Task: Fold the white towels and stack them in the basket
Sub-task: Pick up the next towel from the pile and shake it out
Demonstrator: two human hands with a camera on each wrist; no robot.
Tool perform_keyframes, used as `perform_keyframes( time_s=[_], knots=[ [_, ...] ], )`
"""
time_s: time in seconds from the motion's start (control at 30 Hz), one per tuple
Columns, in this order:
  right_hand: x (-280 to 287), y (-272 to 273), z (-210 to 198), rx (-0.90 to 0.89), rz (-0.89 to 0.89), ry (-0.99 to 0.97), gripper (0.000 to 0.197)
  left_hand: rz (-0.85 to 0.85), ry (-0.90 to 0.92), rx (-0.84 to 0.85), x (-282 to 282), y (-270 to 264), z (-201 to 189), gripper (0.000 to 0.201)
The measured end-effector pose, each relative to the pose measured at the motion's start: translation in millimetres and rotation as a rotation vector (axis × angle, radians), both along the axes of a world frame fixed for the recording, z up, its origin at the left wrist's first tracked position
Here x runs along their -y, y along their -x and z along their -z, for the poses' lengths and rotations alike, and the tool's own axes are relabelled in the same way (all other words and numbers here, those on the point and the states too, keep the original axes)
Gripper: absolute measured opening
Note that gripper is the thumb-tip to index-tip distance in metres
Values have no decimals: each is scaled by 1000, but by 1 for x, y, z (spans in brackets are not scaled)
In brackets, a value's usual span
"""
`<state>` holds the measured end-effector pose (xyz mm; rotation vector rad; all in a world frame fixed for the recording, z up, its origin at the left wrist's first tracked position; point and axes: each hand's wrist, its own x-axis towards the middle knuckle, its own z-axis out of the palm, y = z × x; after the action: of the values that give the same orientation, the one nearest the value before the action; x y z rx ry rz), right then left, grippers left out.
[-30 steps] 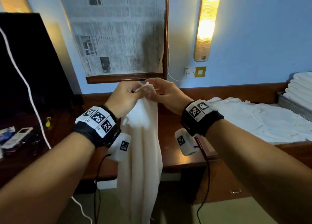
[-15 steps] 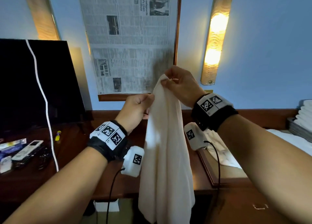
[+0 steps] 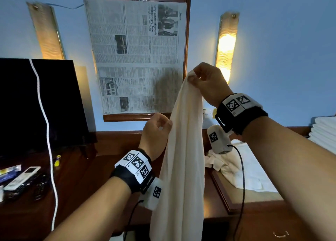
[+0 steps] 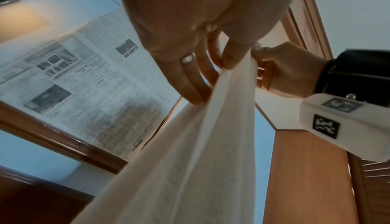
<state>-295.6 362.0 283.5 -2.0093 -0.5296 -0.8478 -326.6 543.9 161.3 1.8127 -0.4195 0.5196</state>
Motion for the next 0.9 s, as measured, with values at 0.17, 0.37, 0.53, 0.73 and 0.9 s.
perform_keyframes(
  time_s=[0.17,0.37,0.53,0.73,0.9],
  knots=[
    [-3,-2,-9,-4,14,32,6,-115,-6,115,-1,-4,-4,4],
    [-15,-1,-24,37,55,101,10,-182,-191,368,1,-9,-1,26],
    [-24,-2,-35,66,48,112,13,-142,-102,348,6,-9,-2,22],
    [-27,-8,-36,64,51,120,12,133,85,85,7,-12,-6,8],
    [-27,-13,-29,53,68,160,10,214,-55,41,-2,-20,-8,16]
  ],
)
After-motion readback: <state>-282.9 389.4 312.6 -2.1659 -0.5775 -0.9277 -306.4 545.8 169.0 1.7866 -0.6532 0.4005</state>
